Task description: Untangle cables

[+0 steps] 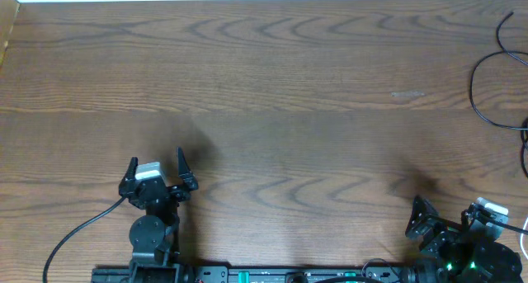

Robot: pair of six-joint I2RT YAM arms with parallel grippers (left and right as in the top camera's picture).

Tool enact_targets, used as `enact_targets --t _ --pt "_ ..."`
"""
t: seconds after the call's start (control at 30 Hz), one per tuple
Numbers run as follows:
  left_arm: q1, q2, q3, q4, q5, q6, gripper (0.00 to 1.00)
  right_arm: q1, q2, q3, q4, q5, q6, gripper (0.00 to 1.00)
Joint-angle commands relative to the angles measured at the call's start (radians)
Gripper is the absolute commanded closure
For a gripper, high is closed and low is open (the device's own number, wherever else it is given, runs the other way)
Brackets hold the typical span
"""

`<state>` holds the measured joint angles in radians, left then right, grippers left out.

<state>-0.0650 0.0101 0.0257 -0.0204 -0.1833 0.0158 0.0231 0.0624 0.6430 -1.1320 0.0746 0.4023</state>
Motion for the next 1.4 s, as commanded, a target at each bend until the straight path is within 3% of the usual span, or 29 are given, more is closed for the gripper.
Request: enact_targets --t 0.0,0.5,0.8,1.37 --pt "0.006 -0.008 -0.022 -0.035 -0.008 0.081 0.06 0.007 -0.005 -0.004 0.002 -0.002 0.005 0.01" --pt "0.011 -0.008 -0.022 -0.039 0.016 0.107 0.07 0.007 -0.005 -0.004 0.002 -0.002 0.005 0.01" --pt "0.010 -0.008 -0.022 -0.039 0.019 -0.014 0.07 0.007 -0.005 -0.004 0.002 -0.002 0.005 0.01" --pt "0.010 -0.005 -0.022 -0.038 0.018 -0.014 0.07 0.007 -0.005 -0.004 0.002 -0.002 0.005 0.01"
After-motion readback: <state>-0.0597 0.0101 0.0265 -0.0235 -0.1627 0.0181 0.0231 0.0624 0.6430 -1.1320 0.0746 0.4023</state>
